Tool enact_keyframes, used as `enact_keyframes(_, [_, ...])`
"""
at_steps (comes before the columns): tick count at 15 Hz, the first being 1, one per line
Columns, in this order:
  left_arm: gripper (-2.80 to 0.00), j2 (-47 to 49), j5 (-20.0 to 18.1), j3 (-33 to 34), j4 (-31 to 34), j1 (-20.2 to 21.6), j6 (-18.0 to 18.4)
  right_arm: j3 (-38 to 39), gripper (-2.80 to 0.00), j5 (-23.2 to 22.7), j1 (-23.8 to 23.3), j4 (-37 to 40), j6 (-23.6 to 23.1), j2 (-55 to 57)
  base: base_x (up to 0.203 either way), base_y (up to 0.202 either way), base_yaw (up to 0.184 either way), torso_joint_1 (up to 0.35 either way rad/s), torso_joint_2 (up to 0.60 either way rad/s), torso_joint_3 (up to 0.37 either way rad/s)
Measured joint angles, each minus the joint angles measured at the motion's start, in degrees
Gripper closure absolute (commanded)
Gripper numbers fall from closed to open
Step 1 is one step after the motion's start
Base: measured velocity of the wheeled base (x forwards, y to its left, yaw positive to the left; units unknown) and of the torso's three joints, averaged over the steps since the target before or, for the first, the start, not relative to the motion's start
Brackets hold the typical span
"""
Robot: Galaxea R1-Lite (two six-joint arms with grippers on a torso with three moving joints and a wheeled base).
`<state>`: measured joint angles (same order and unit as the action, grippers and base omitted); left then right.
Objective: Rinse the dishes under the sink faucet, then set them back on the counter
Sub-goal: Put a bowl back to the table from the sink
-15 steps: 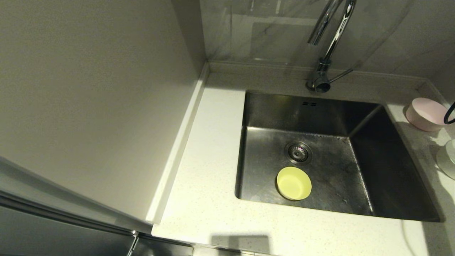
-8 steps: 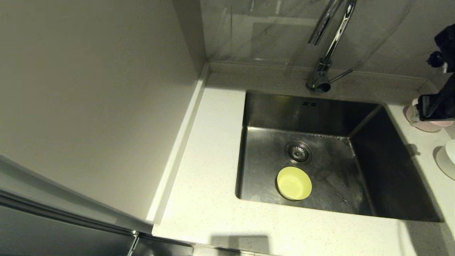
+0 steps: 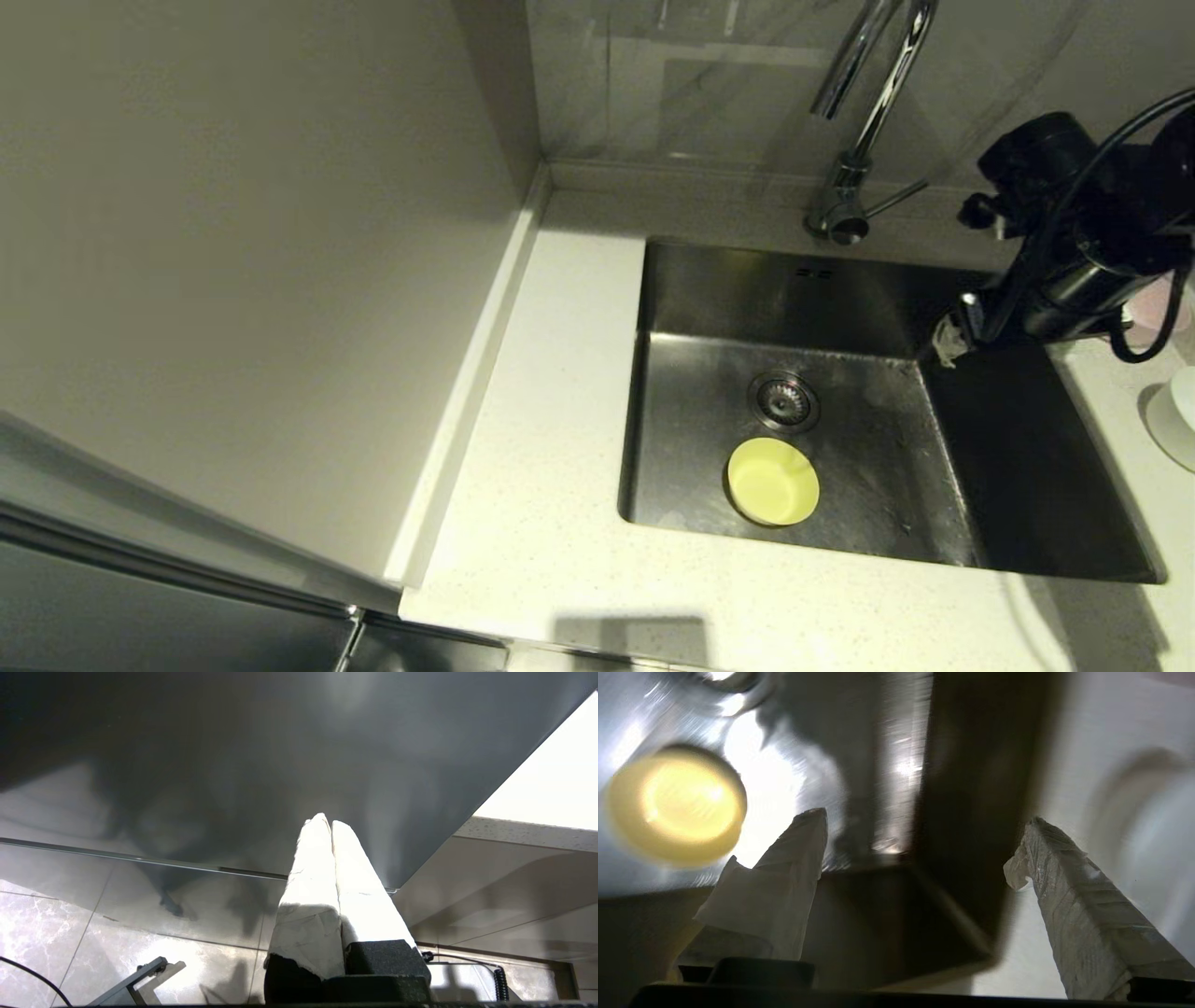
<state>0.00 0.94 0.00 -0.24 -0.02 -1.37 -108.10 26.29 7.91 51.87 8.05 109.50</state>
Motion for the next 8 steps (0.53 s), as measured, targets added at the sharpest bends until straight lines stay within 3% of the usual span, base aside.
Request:
enact_keyframes(2, [0.0,0.0,0.0,0.0,0.0,0.0,0.0,1.4,-2.8,-4.8,0.4,-0.3,-6.7,2.5,0.0,0.0,0.0,0.0,0.0,0.0])
enact_keyframes(5, [0.0,0.0,0.0,0.0,0.0,0.0,0.0,2.6,-2.8,-8.4,0.5,-2.2,-16.5,6.9,0.0,0.0,0.0,0.0,0.0,0.0])
enact_keyframes(8, [0.0,0.0,0.0,0.0,0.0,0.0,0.0,3.3,-2.8,-8.6,1.4,-10.4,-18.4,12.4,0.0,0.0,0.0,0.0,0.0,0.0])
